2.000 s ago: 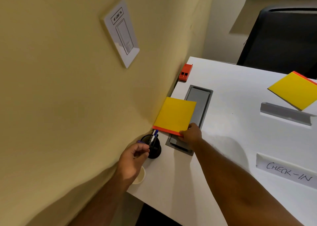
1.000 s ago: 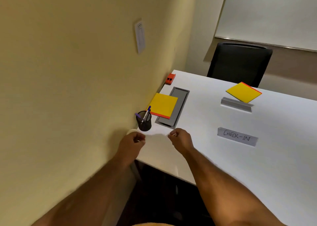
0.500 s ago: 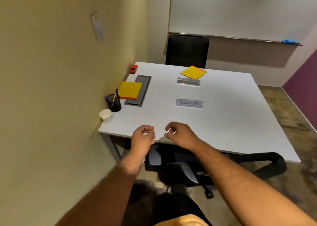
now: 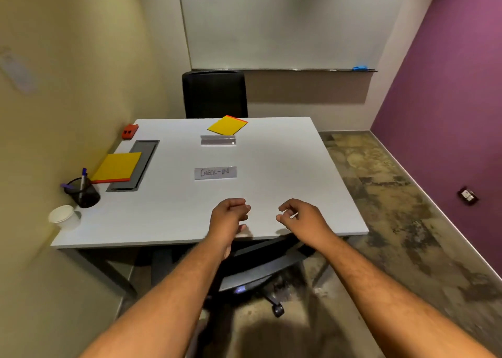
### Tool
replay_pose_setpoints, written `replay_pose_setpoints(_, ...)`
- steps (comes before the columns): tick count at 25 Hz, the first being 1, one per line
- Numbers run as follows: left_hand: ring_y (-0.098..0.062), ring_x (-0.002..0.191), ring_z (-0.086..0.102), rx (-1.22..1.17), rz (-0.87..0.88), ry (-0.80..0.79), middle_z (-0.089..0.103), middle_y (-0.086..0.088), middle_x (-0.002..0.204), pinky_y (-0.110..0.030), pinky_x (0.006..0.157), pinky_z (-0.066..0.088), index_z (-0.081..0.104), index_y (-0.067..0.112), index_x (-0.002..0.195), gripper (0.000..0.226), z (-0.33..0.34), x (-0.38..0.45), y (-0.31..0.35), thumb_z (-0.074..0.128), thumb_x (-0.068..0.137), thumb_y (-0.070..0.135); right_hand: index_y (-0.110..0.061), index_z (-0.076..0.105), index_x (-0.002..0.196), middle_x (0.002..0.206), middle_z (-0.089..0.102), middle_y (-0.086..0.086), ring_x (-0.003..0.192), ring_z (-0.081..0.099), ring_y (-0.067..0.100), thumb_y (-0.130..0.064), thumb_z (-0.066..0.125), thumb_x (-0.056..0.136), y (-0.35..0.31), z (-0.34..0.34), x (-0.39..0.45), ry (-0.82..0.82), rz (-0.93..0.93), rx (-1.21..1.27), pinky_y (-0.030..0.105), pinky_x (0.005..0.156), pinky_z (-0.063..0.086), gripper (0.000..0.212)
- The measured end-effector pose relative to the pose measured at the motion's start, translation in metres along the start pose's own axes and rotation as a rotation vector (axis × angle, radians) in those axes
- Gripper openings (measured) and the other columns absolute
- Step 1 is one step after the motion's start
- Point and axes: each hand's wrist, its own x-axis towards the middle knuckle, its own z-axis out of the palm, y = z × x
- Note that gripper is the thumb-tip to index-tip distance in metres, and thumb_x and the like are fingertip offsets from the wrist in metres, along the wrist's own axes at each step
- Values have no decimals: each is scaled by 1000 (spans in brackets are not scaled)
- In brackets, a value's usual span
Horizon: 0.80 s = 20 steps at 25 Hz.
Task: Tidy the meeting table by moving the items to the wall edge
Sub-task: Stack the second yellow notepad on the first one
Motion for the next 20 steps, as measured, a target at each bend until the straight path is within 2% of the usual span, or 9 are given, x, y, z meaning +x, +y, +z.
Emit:
replay_pose_setpoints(5,-21,87,66,263,121,-101,71,-1,99,-34,78,52,71,18,107,17,176,4,-8,69,90,14,-28,72,105,85,71,-7,79,67,12,-36,77,88,112,-129,-13,74,31,29,28,74,53,20)
replay_pose_setpoints(9,-20,84,67,407,157,-171,71,-1,100,-31,77,52,72,21,103,17,285,-2,-35,74,87,16,-25,71,107,81,68,-7,73,64,11,-33,78,88,192,-216,-21,135,125,51,27,71,50,22)
replay_pose_setpoints(12,-20,84,66,444,137,-191,70,-2,102,-29,75,52,71,20,105,17,340,2,-55,74,90,14,-24,69,108,78,64,-8,73,61,10,-31,77,91,236,-255,-22,200,157,91,27,67,47,20)
replay_pose_setpoints(15,-19,72,61,469,155,-180,70,0,99,-29,69,49,71,22,100,17,395,21,-70,71,90,9,-25,67,105,78,61,-8,71,60,10,-32,75,93,278,-286,-19,258,215,143,27,65,45,16)
replay_pose_setpoints(17,-20,69,60,449,156,-160,71,1,100,-35,70,53,71,21,100,18,434,37,-78,68,90,7,-25,67,105,80,62,-7,75,61,13,-32,75,93,304,-304,-8,261,240,159,31,71,50,16)
replay_pose_setpoints(20,-23,77,67,363,126,-140,73,-2,97,-38,76,60,71,25,99,20,494,74,-87,65,88,9,-25,67,107,84,63,-11,80,62,12,-34,75,93,340,-338,23,256,278,144,36,79,55,18)
